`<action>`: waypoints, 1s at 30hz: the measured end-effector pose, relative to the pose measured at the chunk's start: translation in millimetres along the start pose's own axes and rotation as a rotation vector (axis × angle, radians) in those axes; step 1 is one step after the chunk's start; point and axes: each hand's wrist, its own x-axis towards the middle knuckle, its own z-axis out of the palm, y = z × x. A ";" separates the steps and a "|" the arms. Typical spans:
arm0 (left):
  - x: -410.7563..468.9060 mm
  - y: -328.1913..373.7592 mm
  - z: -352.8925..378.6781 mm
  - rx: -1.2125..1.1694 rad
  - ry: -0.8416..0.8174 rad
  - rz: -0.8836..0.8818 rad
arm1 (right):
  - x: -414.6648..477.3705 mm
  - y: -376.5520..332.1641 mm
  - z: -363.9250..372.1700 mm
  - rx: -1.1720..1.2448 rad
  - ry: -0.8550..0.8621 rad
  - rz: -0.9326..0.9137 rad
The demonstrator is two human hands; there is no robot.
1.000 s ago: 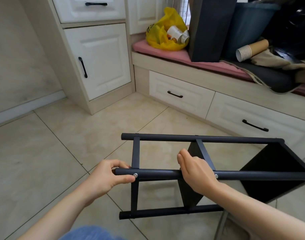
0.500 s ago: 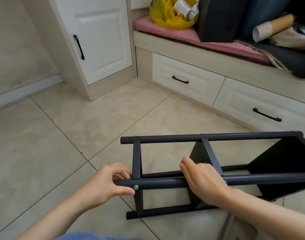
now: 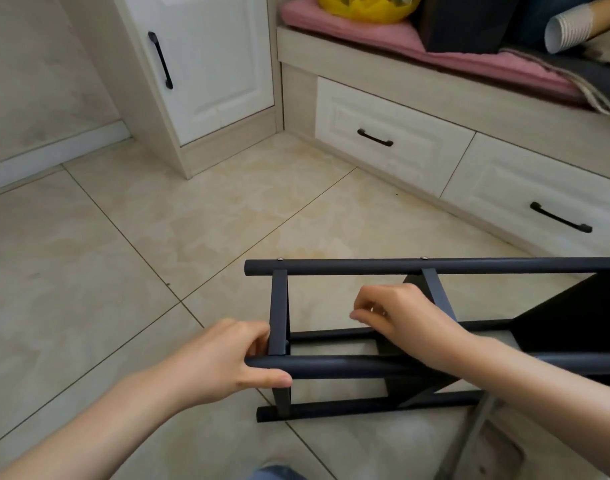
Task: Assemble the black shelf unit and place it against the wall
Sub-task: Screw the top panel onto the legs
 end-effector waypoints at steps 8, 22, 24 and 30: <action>-4.7 5.4 14.5 0.173 -0.003 -0.030 | 50.6 -12.6 -2.7 0.170 0.160 0.059; -9.1 -9.0 24.6 0.044 -0.071 0.007 | 128.7 -59.0 35.3 0.229 -0.008 0.070; -9.3 -8.8 25.1 0.024 -0.057 0.025 | 131.7 -64.1 37.5 0.183 -0.013 0.066; -8.5 -11.8 25.0 -0.015 -0.061 0.039 | 136.3 -63.7 39.8 0.130 -0.018 0.070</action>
